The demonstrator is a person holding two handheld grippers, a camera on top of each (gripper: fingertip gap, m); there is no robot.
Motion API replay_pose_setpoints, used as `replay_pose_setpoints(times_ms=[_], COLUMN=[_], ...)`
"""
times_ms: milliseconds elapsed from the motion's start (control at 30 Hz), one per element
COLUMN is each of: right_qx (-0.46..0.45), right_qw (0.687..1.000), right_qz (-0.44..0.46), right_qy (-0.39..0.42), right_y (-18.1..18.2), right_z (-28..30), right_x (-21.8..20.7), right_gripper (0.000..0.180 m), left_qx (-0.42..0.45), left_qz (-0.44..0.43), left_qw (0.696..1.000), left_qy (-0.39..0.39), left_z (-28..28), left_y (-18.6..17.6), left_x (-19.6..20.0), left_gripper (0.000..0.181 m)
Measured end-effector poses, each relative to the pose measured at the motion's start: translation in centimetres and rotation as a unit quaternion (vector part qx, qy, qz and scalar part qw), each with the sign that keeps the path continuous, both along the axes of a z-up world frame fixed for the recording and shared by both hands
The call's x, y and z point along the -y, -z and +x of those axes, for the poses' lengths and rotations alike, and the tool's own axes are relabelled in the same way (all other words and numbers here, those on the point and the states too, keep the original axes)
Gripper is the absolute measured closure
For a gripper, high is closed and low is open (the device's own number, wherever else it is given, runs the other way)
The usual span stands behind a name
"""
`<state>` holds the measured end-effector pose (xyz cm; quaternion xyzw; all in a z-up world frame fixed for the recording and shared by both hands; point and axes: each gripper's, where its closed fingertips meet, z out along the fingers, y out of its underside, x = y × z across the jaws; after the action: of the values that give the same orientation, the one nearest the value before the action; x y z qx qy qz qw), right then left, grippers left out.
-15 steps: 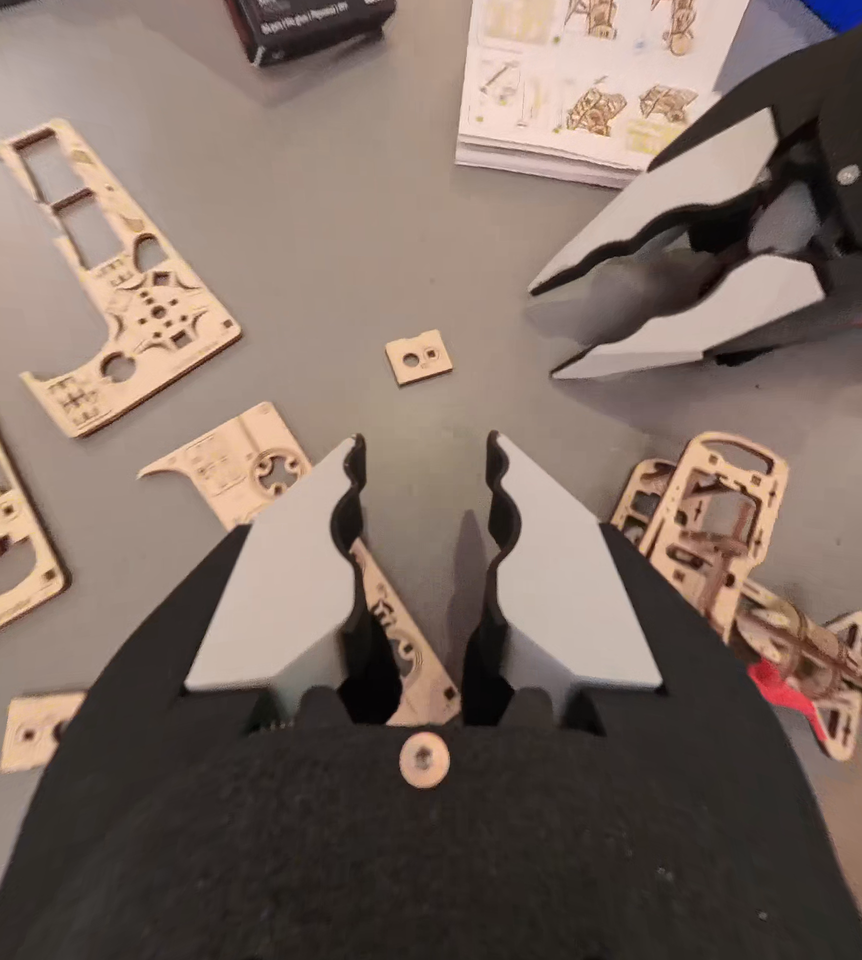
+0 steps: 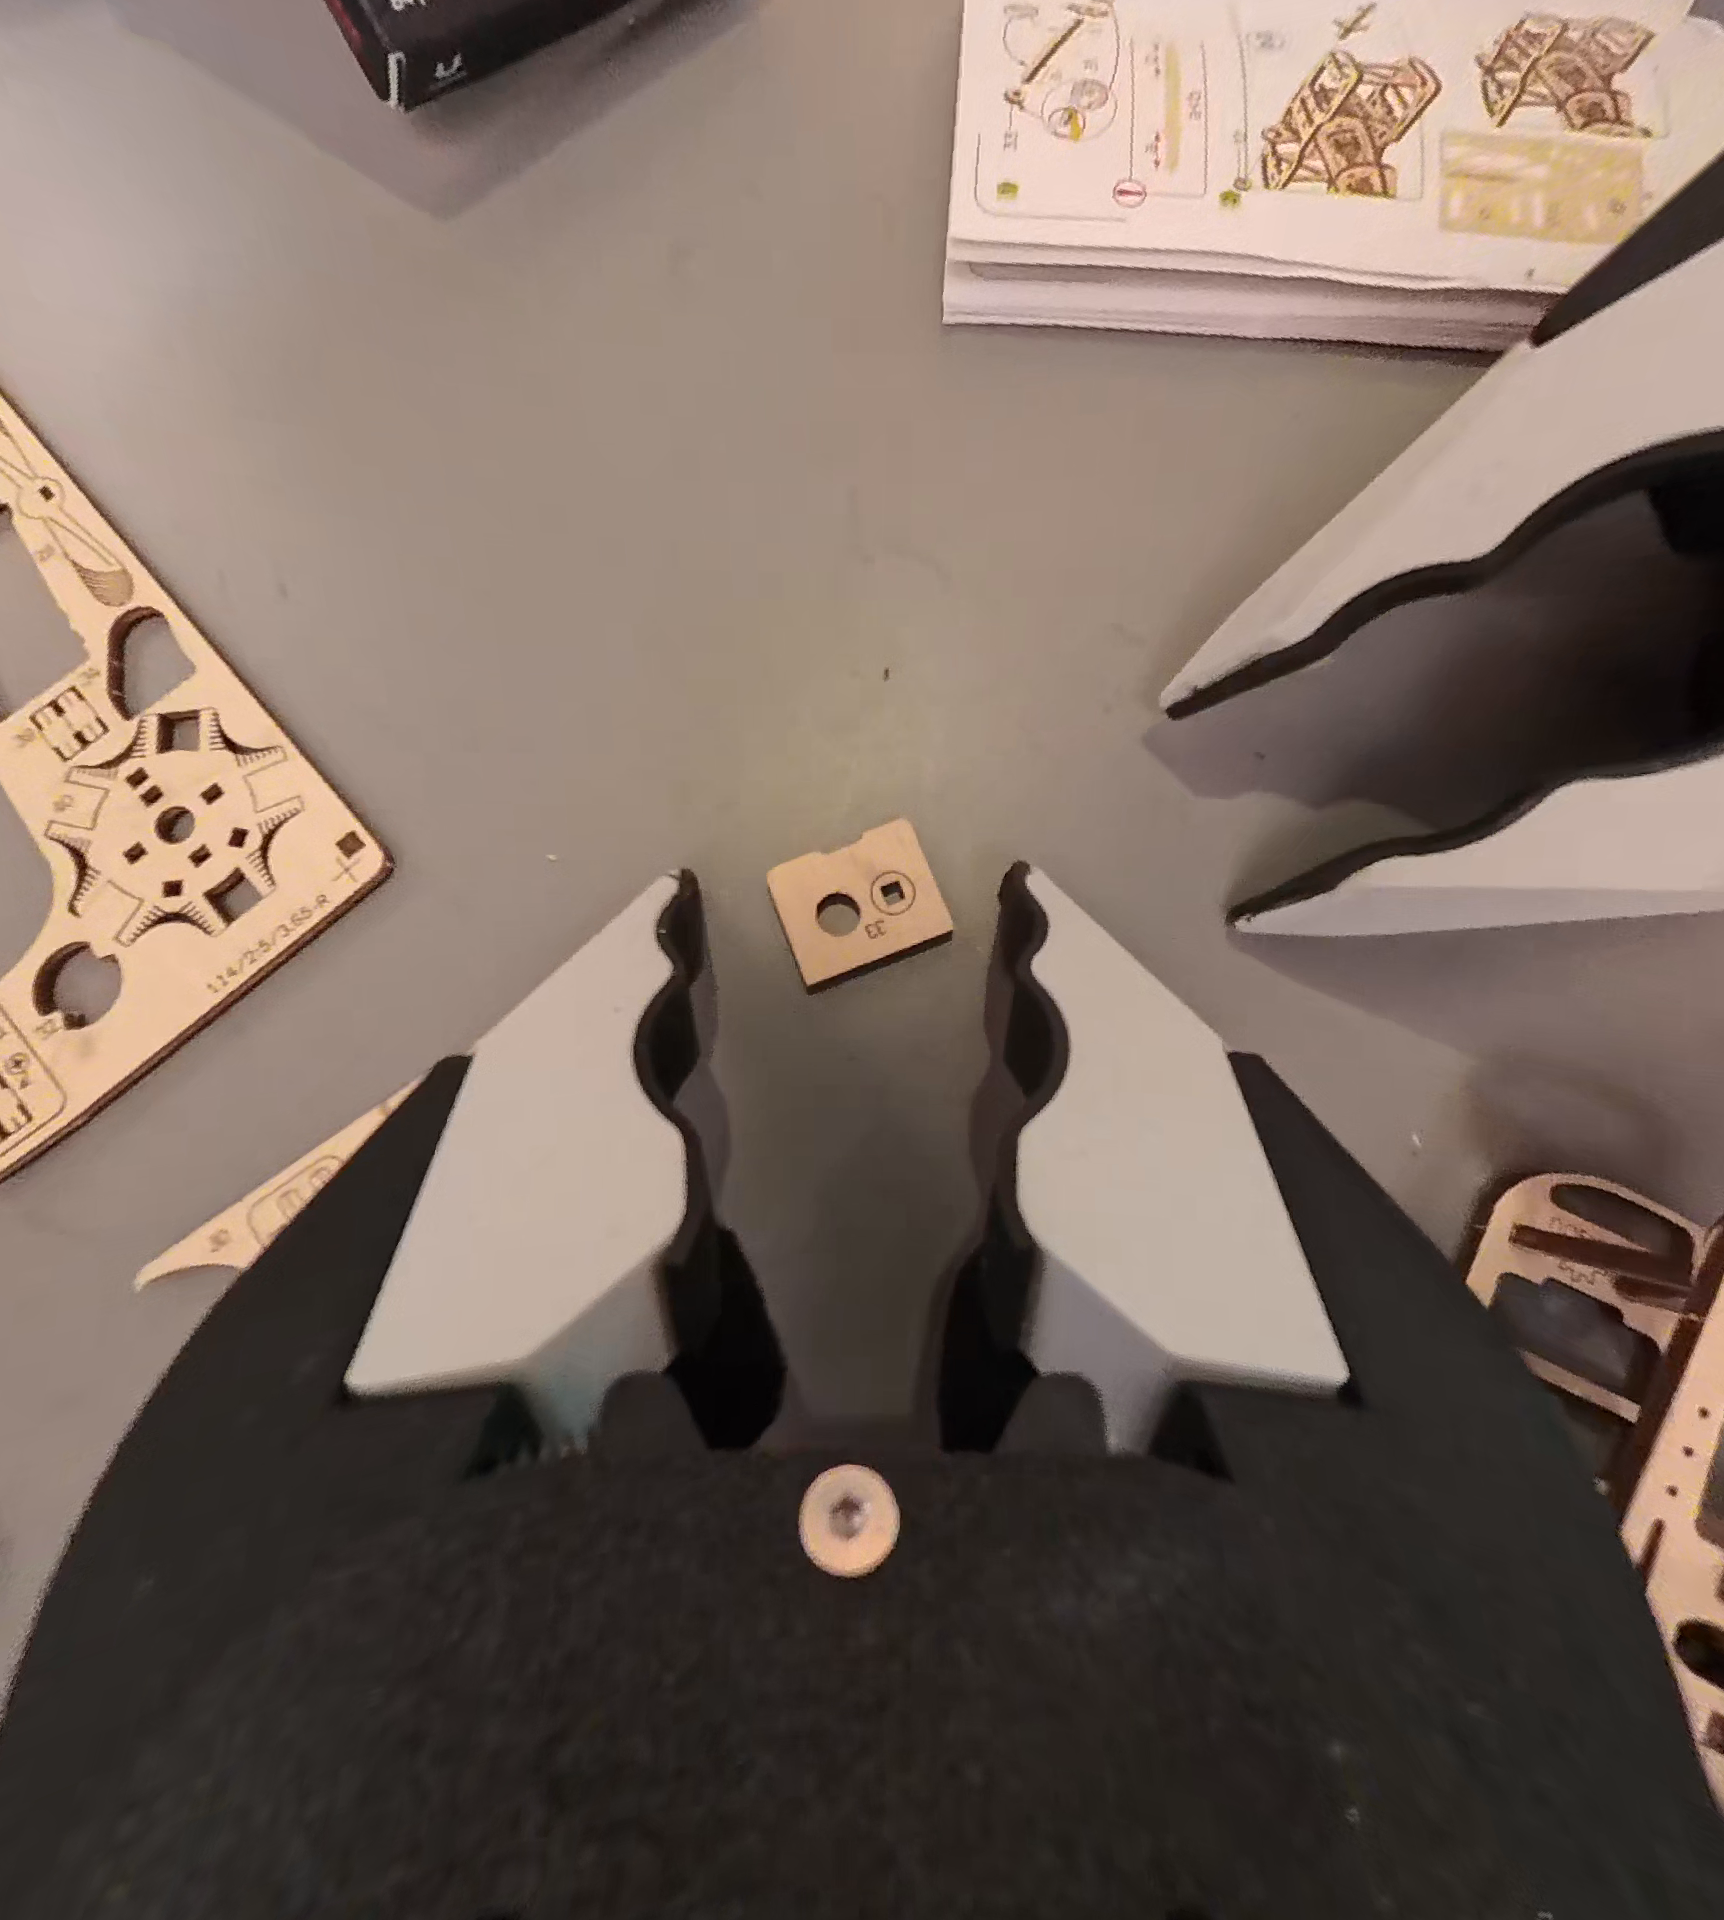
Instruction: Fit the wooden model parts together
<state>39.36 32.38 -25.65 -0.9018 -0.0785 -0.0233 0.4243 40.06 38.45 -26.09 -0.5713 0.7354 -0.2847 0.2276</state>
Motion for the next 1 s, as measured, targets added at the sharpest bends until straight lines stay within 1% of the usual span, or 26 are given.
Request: replay_pose_setpoints(times_ms=[67, 267, 367, 500, 600, 667, 733, 767, 800, 833, 900, 967, 1000], right_qx=[-0.007, -0.010, -0.009, -0.016, -0.018, -0.017, -0.017, -0.018, -0.019, -0.019, -0.020, -0.022, -0.024], right_qw=[1.000, 1.000, 1.000, 1.000, 1.000, 1.000, 1.000, 1.000, 1.000, 1.000, 1.000, 1.000, 1.000], right_qz=[-0.002, -0.003, -0.003, -0.005, -0.005, -0.005, -0.005, -0.005, -0.006, -0.006, -0.006, -0.006, -0.007], right_qy=[0.000, -0.002, -0.005, -0.005, -0.005, -0.006, -0.007, -0.007, -0.007, -0.007, -0.008, -0.009, -0.009], right_y=[0.0, 0.1, 0.1, 0.1, 0.1, 0.1, 0.1, 0.1, 0.1, 0.1, 0.1, 0.1, 0.1], right_z=[0.0, -0.1, -0.1, -0.1, -0.2, -0.2, -0.2, -0.2, -0.2, -0.2, -0.2, -0.2, -0.2], right_x=[0.0, 0.0, 0.0, 0.0, 0.0, 0.0, 0.0, 0.0, 0.1, 0.1, 0.1, 0.1, 0.1], right_gripper=[0.144, 0.145, 0.147, 0.147, 0.147, 0.148, 0.148, 0.148, 0.148, 0.148, 0.148, 0.148, 0.148], left_qx=[0.003, 0.008, 0.004, -0.006, -0.013, -0.013, -0.023, -0.019, -0.010, -0.009, -0.009, -0.013, -0.011], left_qz=[0.000, 0.000, 0.005, 0.010, 0.026, 0.053, 0.040, 0.020, -0.003, -0.013, 0.010, 0.026, 0.036], left_qw=[1.000, 1.000, 1.000, 0.999, 0.995, 0.991, 0.989, 0.991, 0.993, 0.995, 0.999, 0.999, 0.997], left_qy=[0.006, 0.013, 0.022, 0.046, 0.099, 0.120, 0.140, 0.129, 0.115, 0.103, 0.045, -0.030, -0.067], left_z=[-0.1, -0.1, -0.2, -0.6, -1.6, -2.1, -2.8, -2.9, -3.0, -3.4, -5.0, -8.2, -10.2], left_y=[0.0, -0.1, -0.1, -0.1, -0.1, -0.2, -0.6, -1.3, -2.5, -3.6, -6.0, -7.6, -7.9], left_x=[0.3, 0.8, 1.1, 1.4, 1.7, 0.9, 0.7, 0.4, -0.2, -1.4, -6.0, -10.8, -12.7], left_gripper=[0.130, 0.139, 0.152, 0.152, 0.153, 0.153, 0.152, 0.148, 0.134, 0.128, 0.118, 0.119, 0.122])
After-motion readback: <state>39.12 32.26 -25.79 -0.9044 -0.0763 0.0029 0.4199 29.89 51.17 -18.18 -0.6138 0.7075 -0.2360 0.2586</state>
